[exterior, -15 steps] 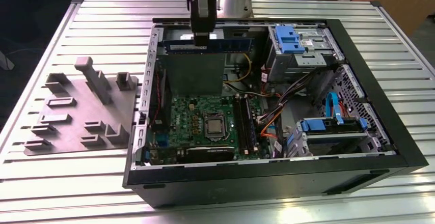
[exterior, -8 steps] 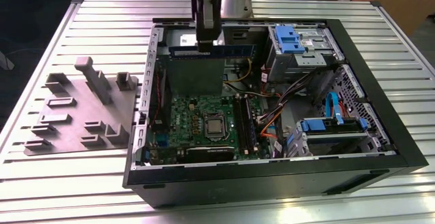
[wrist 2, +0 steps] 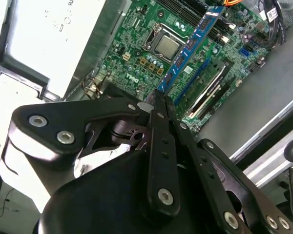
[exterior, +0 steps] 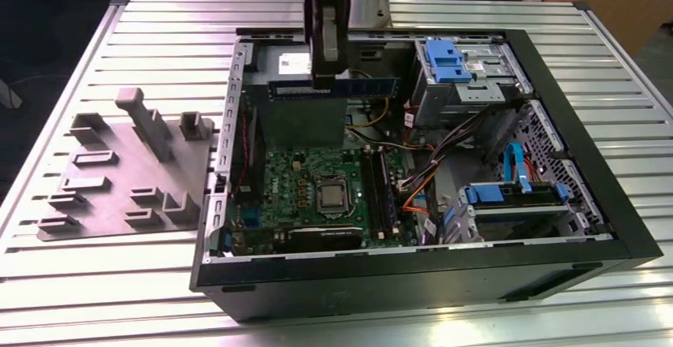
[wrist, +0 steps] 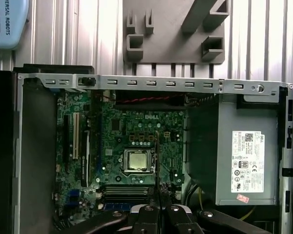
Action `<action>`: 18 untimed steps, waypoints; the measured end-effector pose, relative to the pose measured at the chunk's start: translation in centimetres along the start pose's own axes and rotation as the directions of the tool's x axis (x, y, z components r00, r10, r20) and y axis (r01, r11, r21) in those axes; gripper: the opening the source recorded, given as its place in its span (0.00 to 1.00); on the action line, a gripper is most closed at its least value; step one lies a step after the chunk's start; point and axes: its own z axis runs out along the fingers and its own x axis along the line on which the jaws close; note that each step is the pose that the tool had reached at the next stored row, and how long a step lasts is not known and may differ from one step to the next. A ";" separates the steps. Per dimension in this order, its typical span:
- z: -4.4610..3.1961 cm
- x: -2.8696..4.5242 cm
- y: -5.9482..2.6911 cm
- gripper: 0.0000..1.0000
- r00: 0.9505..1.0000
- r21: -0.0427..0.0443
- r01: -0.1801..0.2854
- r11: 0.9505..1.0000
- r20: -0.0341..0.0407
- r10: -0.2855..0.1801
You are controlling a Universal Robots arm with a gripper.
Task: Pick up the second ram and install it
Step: 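Pick up the second ram and move it above second insertion slot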
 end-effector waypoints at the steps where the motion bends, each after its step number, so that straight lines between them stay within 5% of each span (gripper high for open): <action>1: 0.16 0.11 -0.04 0.12 1.000 0.000 0.000 1.000 0.001 0.000; 18: 3.16 0.99 -0.35 0.12 1.000 -0.002 -0.006 1.000 0.002 0.006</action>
